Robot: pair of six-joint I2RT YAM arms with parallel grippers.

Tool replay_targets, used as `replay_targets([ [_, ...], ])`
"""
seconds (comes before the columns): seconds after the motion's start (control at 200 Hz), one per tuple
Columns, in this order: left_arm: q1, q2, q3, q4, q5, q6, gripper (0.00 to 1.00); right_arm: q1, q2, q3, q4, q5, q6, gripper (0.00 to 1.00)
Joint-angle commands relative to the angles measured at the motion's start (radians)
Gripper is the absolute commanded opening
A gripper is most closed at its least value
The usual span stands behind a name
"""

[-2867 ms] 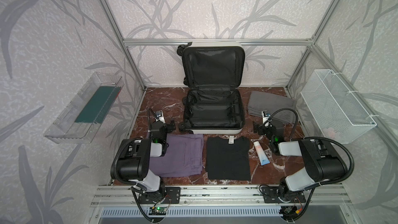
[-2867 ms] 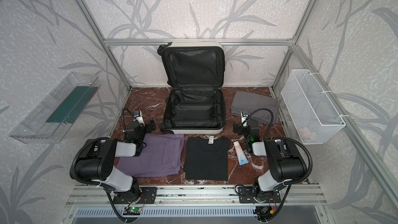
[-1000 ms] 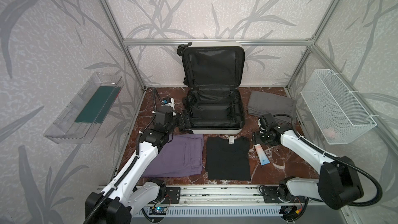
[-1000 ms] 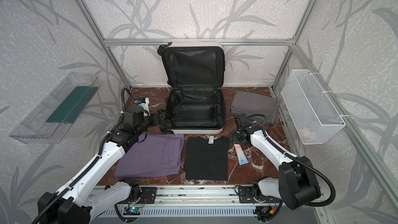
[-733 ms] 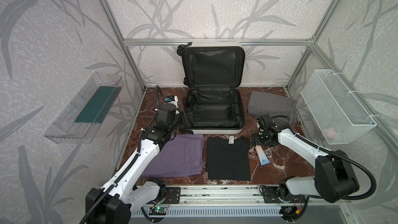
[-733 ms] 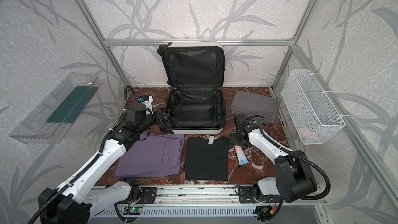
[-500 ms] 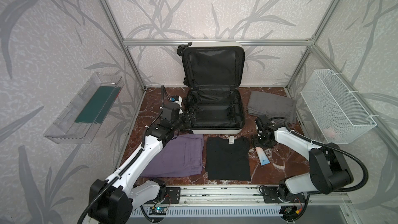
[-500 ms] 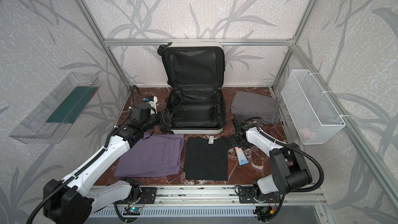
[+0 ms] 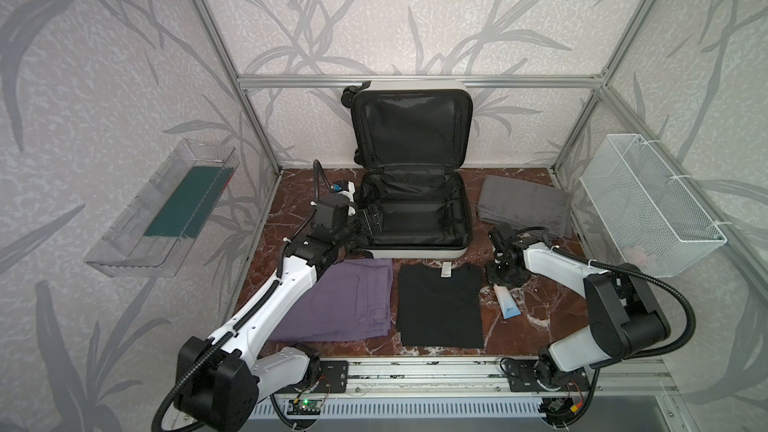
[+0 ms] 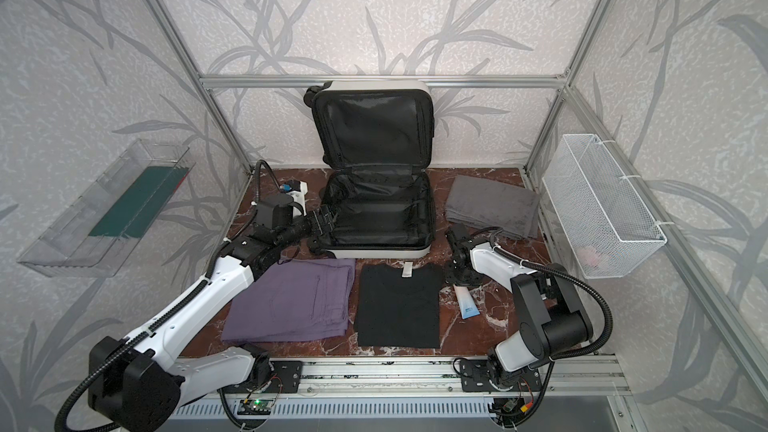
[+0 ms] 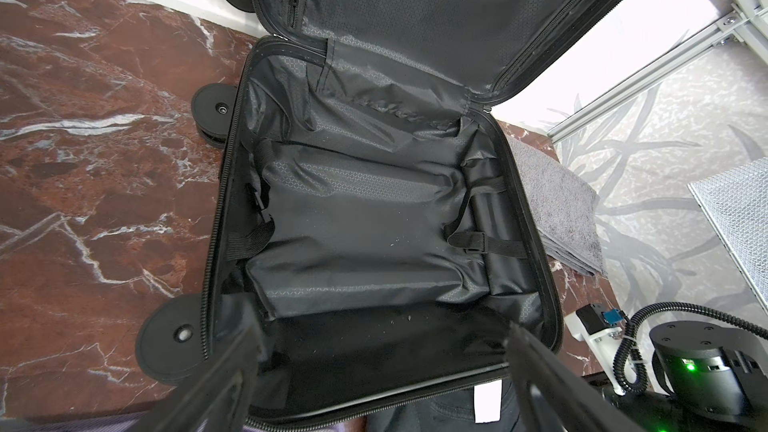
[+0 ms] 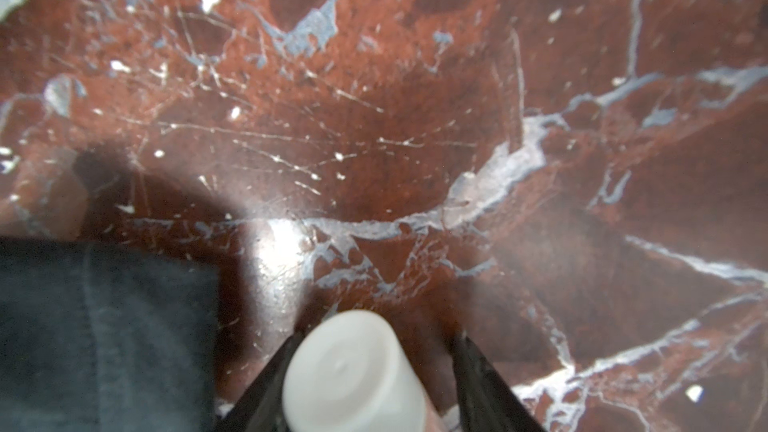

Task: Pack the luggage
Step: 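Lift the tube with the right gripper and carry it over the suitcase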

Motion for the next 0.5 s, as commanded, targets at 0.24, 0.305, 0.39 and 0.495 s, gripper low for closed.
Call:
replay_targets([
  [0.24,-0.003,-0.006,0.017,0.018,0.037,-0.028,0.95,0.005,-0.076,-0.008,-0.006,0.031,0.02,0.42],
  [0.305,-0.004,-0.009,0.015,0.023,0.051,-0.036,0.95,0.006,-0.11,-0.006,-0.013,0.044,0.018,0.41],
  [0.39,-0.004,-0.015,-0.006,0.074,0.111,-0.043,0.95,0.006,-0.161,-0.003,-0.026,0.069,0.015,0.4],
  [0.495,-0.003,-0.027,-0.04,0.139,0.147,-0.065,0.95,0.006,-0.212,-0.002,-0.032,0.091,0.012,0.39],
])
